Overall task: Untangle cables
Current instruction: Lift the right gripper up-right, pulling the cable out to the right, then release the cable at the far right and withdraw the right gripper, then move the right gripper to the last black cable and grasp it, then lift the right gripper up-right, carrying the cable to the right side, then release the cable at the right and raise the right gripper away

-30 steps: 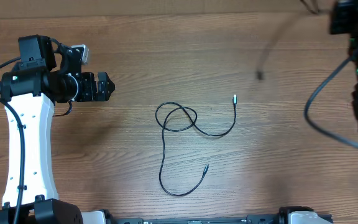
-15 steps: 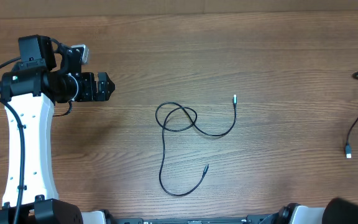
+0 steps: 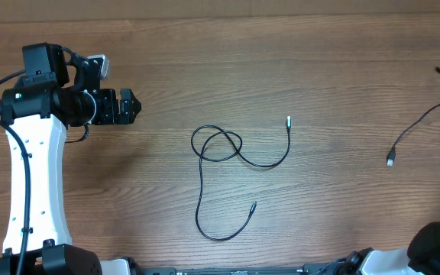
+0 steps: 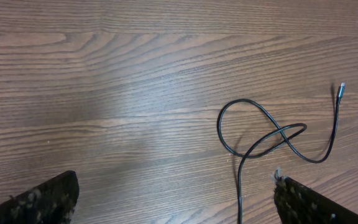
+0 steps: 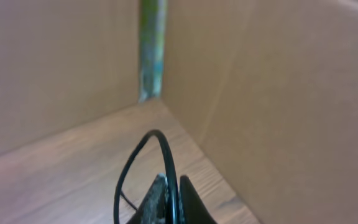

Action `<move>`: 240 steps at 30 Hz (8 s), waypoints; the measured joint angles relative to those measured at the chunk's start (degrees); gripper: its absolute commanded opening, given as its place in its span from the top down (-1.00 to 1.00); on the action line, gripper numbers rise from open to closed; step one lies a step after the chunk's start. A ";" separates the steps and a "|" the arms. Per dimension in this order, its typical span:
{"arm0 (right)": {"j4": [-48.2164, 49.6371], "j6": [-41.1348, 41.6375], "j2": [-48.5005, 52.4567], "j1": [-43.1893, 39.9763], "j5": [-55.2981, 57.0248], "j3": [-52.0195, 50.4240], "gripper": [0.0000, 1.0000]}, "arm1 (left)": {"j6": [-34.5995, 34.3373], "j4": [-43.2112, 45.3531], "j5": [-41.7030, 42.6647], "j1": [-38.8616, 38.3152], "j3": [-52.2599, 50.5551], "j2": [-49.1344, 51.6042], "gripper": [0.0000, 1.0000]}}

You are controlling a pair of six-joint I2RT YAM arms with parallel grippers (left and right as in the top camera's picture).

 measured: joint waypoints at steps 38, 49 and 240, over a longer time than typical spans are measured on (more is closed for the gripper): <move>-28.06 0.13 12.46 -2.89 -36.59 -0.09 -1.00 | 0.00 -0.02 0.02 0.00 0.00 0.00 -0.99; -36.81 0.31 12.46 10.62 -49.11 -1.46 -1.00 | 0.00 -0.02 0.00 0.00 0.00 0.00 -1.00; -45.77 10.49 21.73 47.43 -6.80 27.02 -1.00 | 0.00 0.00 0.00 0.00 0.00 0.00 -0.99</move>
